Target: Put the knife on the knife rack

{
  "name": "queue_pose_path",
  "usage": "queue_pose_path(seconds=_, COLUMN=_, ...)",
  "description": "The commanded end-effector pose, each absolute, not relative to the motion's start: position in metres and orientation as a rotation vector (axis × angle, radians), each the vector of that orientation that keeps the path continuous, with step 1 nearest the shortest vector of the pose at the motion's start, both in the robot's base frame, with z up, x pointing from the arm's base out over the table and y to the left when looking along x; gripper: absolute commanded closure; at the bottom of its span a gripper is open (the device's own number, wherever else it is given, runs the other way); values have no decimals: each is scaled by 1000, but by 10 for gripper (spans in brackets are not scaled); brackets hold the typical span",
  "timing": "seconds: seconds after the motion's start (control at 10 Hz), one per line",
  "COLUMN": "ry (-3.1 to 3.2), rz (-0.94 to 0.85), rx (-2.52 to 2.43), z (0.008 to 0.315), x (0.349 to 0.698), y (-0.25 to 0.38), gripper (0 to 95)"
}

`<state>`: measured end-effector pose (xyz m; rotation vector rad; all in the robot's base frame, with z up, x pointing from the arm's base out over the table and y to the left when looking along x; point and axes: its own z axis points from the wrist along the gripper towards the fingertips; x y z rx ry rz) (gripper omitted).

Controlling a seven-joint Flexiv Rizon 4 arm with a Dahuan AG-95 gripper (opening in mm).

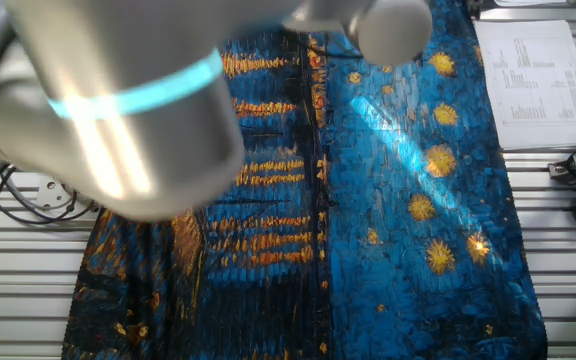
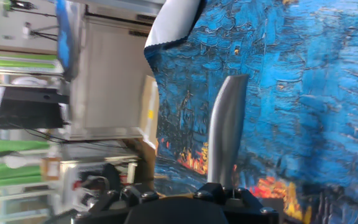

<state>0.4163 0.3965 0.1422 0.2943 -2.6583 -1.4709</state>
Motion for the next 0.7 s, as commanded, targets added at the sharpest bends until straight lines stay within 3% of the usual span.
queue_pose_path(seconds=0.1, ry=-2763, rz=-1318, rx=266, z=161, x=408, y=396, gripper=380)
queue_pose_path(seconds=0.3, ry=-2830, rz=-1201, rx=233, z=178, x=405, y=384, gripper=760)
queue_pose_path(seconds=0.4, ry=-2861, rz=-1119, rx=230, z=189, x=407, y=374, gripper=760)
queue_pose_path(seconds=0.5, ry=-2919, rz=-959, rx=238, z=205, x=412, y=364, gripper=950)
queue_pose_path(seconds=0.6, ry=-2943, rz=-891, rx=236, z=210, x=413, y=360, gripper=950)
queue_pose_path(seconds=0.7, ry=-3016, rz=-700, rx=223, z=222, x=414, y=352, gripper=950)
